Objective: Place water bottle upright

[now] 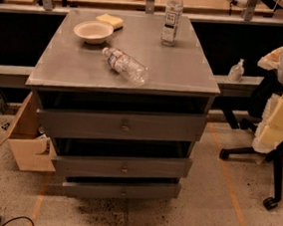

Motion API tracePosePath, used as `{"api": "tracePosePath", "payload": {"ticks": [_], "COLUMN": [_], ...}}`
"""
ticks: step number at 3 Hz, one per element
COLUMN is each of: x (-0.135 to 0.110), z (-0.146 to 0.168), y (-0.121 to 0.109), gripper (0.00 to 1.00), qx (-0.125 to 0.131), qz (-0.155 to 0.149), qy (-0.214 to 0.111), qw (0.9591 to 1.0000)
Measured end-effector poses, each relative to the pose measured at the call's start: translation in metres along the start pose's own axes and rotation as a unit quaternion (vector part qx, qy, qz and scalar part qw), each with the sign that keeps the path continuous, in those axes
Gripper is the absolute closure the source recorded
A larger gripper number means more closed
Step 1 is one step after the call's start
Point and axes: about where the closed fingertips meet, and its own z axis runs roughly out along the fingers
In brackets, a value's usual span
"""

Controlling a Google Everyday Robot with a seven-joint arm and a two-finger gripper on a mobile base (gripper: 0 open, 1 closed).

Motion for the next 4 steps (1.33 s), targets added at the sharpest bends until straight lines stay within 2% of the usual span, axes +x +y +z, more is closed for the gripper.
{"api": "tracePosePath", "payload": {"ticks": [1, 2, 3, 4], "x": [0.000, -0.032, -0.077, -0.121], "z": [0.000, 0.014, 0.039, 0.063], "y": [0.000, -0.017, -0.046, -0.077], "gripper": [0.00, 0.00, 0.00, 0.00], "qx": [0.000, -0.010, -0.028, -0.034], "qz": [0.000, 0.002, 0.035, 0.097], "qy": [0.000, -0.027, -0.063, -0.084], "qw": [1.0000, 0.9996, 0.9970, 0.9911]}}
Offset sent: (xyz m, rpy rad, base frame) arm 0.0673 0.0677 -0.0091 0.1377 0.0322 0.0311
